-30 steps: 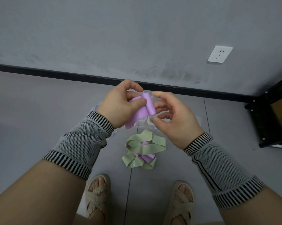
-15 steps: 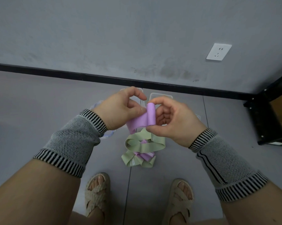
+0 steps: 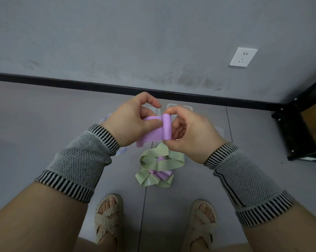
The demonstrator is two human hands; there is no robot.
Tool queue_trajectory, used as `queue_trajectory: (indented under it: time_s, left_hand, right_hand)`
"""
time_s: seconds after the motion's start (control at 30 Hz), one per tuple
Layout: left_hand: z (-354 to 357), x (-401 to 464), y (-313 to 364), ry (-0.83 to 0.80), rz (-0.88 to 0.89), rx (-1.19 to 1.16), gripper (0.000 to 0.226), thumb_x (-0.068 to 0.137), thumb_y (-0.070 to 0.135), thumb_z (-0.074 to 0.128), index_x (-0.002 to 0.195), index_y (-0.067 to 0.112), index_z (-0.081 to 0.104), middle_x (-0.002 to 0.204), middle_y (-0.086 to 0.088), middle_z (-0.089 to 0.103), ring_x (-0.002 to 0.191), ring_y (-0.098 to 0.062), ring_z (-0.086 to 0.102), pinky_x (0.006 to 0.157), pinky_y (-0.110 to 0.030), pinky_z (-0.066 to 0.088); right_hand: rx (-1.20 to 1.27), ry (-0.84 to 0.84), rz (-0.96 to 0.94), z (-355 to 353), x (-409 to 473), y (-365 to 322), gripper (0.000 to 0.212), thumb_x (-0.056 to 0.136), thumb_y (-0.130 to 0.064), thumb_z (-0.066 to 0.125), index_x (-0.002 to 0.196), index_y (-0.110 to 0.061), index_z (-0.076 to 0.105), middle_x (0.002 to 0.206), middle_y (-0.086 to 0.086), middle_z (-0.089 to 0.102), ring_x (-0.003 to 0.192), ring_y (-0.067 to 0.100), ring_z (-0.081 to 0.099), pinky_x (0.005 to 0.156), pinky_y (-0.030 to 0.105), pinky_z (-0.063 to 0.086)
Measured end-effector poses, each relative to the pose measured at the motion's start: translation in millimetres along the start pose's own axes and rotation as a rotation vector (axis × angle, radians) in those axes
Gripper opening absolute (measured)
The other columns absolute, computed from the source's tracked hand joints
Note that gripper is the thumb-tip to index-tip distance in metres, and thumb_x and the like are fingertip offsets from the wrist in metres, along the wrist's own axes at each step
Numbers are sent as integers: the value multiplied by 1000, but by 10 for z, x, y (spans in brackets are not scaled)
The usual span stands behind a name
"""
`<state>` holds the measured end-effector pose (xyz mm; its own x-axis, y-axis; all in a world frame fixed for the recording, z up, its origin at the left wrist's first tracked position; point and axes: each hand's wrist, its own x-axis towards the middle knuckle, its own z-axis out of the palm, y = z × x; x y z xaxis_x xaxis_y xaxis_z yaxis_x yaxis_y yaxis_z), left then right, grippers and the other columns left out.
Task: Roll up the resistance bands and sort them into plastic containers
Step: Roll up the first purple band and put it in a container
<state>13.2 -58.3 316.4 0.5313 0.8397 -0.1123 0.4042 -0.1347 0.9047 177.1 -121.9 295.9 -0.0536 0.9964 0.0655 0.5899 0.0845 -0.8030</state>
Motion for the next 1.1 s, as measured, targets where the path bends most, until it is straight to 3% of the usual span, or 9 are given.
queue_trajectory:
  time_s: [0.1, 0.2, 0.33, 0.5, 0.57, 0.67, 0.8, 0.97, 1.1]
  left_hand:
    - [26, 26, 15, 34, 8, 51, 25, 84, 12, 66, 100, 22, 49, 68, -2, 67, 44, -20, 55, 39, -39, 48]
    - [56, 26, 27, 60, 1, 44, 23, 82, 21, 69, 94, 24, 48, 67, -1, 67, 47, -26, 57, 36, -31, 45]
    - [61, 30, 12, 105, 6, 64, 24, 81, 24, 70, 89, 26, 47, 70, -4, 67, 41, -10, 54, 37, -23, 43]
    - [17, 37, -6, 62, -8, 66, 23, 83, 19, 68, 90, 27, 47, 74, 0, 70, 51, -1, 56, 46, -13, 41]
    - [26, 39, 0, 44, -2, 41, 23, 84, 17, 67, 91, 25, 47, 75, 0, 70, 50, 0, 57, 45, -12, 41]
    - [28, 43, -16, 28, 2, 37, 22, 84, 17, 67, 94, 24, 49, 75, 3, 70, 52, 1, 56, 47, -12, 42]
    - [-5, 49, -56, -22, -18, 80, 19, 86, 18, 65, 98, 22, 51, 72, 3, 68, 50, 1, 53, 44, -12, 40]
    - [-67, 50, -103, -34, -43, 173, 21, 85, 14, 65, 92, 28, 51, 75, -2, 70, 47, 0, 55, 49, -15, 44]
    - [-86, 40, -74, 30, -16, 120, 25, 82, 12, 68, 91, 30, 53, 77, -4, 70, 48, -1, 56, 49, -11, 43]
  right_hand:
    - [-50, 52, -7, 2, -1, -3, 48, 69, -10, 76, 104, -34, 52, 67, -9, 58, 61, 2, 57, 66, 22, 52]
    - [-99, 88, -41, 23, -5, -2, 40, 75, -11, 71, 109, -26, 57, 66, -7, 57, 64, 7, 56, 67, 27, 51]
    - [-117, 36, -84, 24, 8, 11, 54, 74, -8, 69, 122, -29, 55, 74, -8, 55, 69, 7, 55, 70, 23, 50]
    - [180, -80, 10, 8, -16, 49, 70, 75, -5, 73, 121, -52, 47, 89, -2, 65, 78, 14, 65, 75, 25, 54]
    - [310, -74, 33, 16, -19, 29, 68, 78, 0, 72, 116, -51, 49, 86, 11, 66, 72, 18, 63, 73, 27, 55]
    - [376, -39, 38, 12, -12, 16, 60, 79, 5, 69, 110, -44, 55, 77, 11, 62, 65, 10, 57, 66, 21, 51]
    - [404, -48, 50, 23, -23, 30, 59, 78, 7, 69, 107, -43, 57, 83, 19, 64, 69, 12, 60, 71, 22, 53]
    - [473, -34, 63, -38, -7, 68, 60, 78, 10, 67, 110, -39, 57, 73, -3, 66, 67, 11, 60, 72, 24, 53]
    - [484, -3, 69, -69, 4, 79, 58, 78, 10, 68, 112, -36, 55, 69, -8, 65, 63, 7, 58, 69, 19, 51]
